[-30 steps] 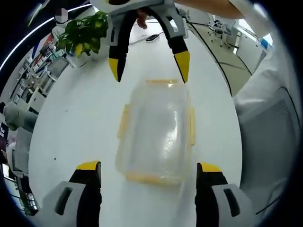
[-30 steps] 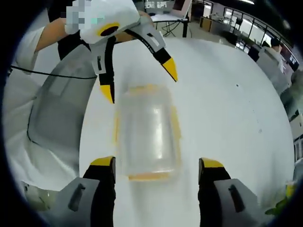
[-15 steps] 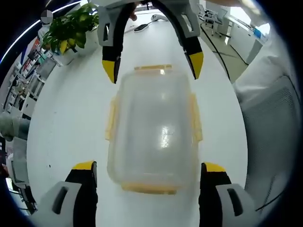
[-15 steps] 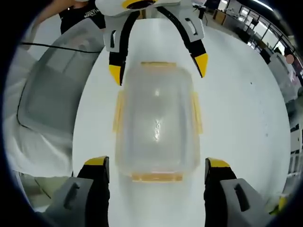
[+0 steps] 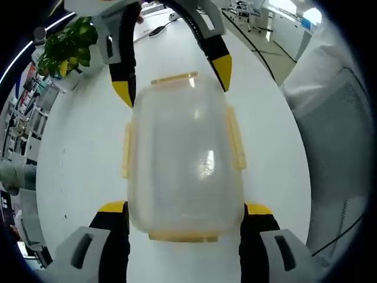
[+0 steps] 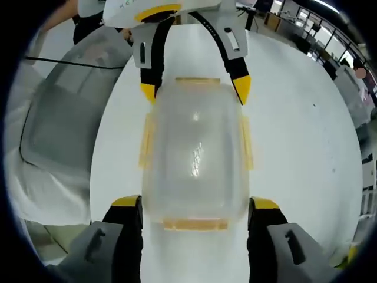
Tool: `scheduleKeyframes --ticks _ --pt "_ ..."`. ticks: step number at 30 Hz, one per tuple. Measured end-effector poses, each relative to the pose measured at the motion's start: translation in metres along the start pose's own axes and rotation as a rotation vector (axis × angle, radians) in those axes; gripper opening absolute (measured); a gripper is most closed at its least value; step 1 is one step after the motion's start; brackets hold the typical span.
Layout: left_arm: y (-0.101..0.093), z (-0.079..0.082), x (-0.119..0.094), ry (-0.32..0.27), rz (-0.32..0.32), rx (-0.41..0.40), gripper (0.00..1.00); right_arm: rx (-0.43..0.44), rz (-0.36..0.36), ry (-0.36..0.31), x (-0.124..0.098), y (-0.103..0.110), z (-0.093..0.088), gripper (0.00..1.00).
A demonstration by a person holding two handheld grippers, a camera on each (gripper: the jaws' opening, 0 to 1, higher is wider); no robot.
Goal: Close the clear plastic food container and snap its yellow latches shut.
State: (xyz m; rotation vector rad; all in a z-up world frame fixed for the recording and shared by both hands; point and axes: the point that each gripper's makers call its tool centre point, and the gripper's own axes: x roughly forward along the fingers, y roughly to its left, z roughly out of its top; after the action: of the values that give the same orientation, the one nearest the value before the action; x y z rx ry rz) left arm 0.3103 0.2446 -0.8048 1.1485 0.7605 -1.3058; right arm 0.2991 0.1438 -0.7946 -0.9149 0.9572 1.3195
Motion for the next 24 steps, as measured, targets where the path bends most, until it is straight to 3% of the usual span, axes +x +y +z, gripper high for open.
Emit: scheduleKeyframes --ticks 11,16,24 --pt "-0.007 -0.023 -0.011 -0.017 0.011 -0.044 0.73 -0.016 -0.006 -0.024 0.011 0.004 0.027 0.7" --pt "-0.012 -0.033 -0.016 0.004 0.011 -0.057 0.73 -0.026 -0.007 -0.032 0.015 0.006 0.038 0.7" --pt "-0.016 -0.04 -0.02 0.001 0.016 -0.081 0.73 -0.04 -0.011 -0.022 0.02 0.008 0.047 0.7"
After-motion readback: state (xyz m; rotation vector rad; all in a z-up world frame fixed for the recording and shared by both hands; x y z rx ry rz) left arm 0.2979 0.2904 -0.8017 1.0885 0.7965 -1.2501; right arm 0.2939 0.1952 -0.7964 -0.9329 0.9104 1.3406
